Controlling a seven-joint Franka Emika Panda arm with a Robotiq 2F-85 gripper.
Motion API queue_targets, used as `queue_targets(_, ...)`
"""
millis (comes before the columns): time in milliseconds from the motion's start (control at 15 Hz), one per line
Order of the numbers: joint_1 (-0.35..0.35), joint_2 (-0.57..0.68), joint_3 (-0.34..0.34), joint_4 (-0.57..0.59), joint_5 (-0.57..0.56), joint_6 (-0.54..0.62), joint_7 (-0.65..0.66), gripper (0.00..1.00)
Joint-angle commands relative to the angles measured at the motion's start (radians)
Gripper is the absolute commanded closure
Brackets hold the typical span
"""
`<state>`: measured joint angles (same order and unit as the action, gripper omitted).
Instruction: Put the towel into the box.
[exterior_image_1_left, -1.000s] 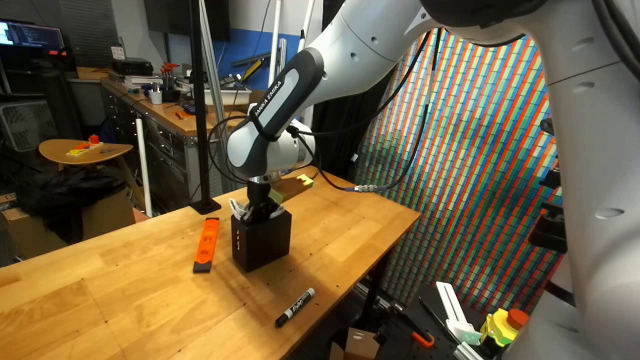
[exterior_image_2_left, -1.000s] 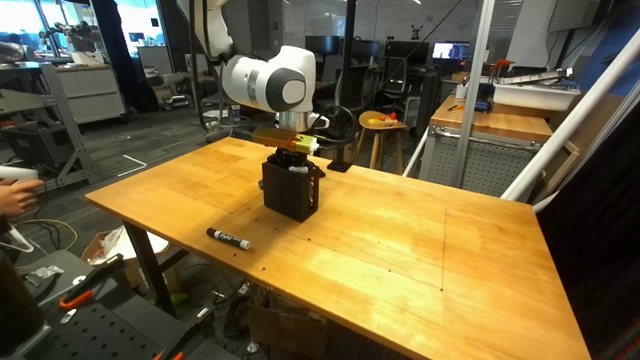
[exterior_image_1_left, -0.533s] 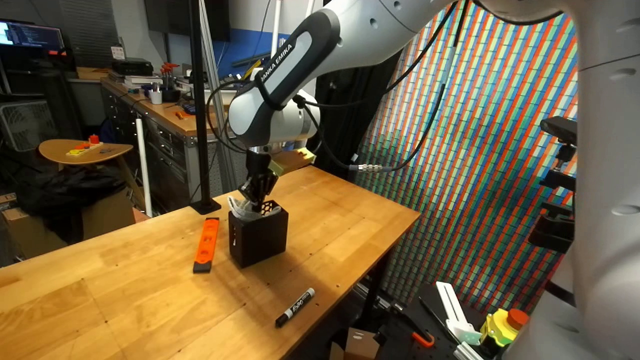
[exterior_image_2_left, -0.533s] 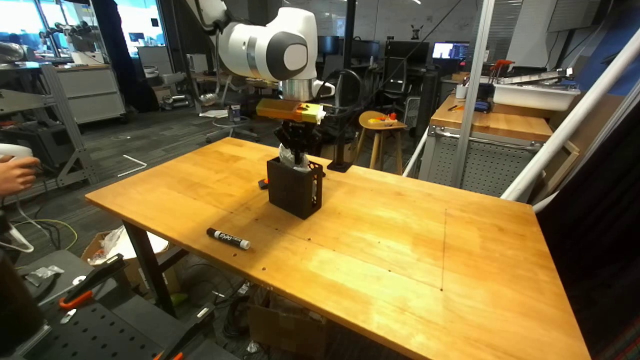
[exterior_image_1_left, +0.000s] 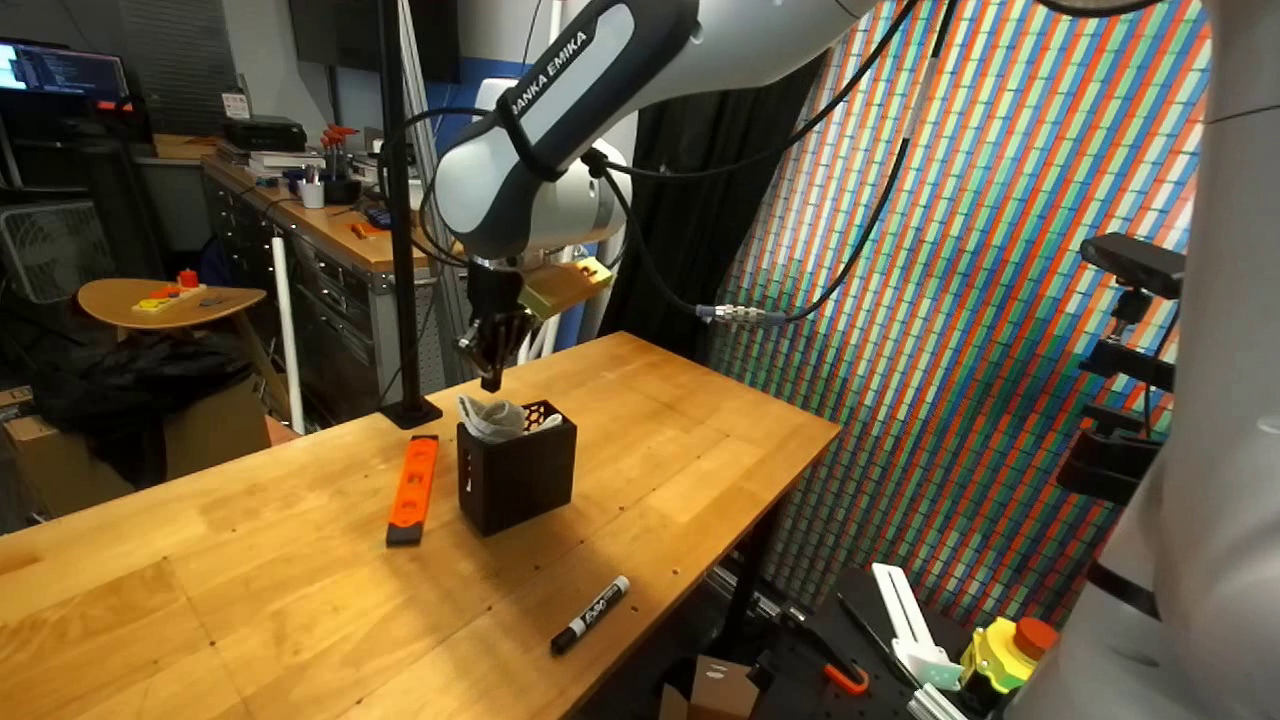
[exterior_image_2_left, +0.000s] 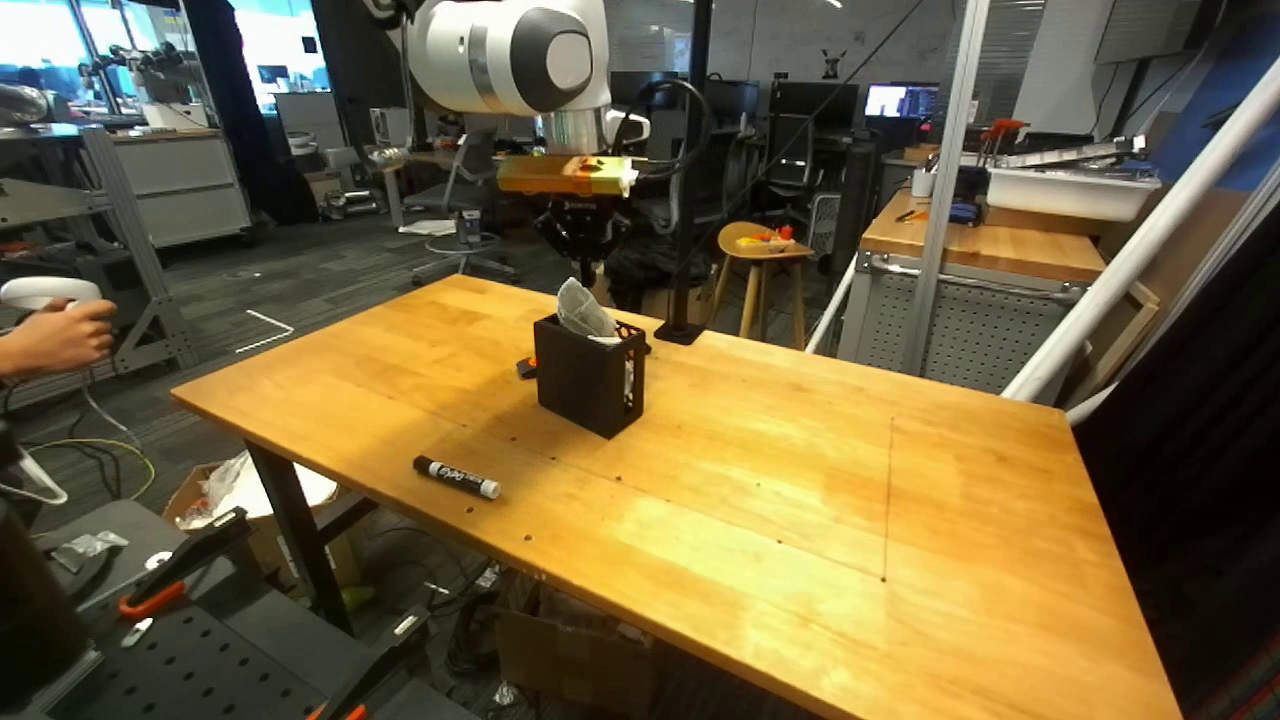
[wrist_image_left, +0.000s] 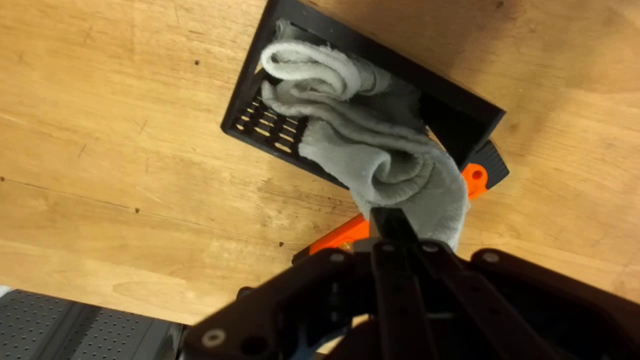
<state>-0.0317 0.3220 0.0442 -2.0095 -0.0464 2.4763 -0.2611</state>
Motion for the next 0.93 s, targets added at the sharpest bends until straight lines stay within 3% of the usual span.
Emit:
queue_targets(0,0.036,-0.008,0.002,0.031,-0.040,-0.017,0.024,0.99)
queue_targets(867,0.031,0.085,0.016,0.101,-0.010,-0.011,-0.012,0.99)
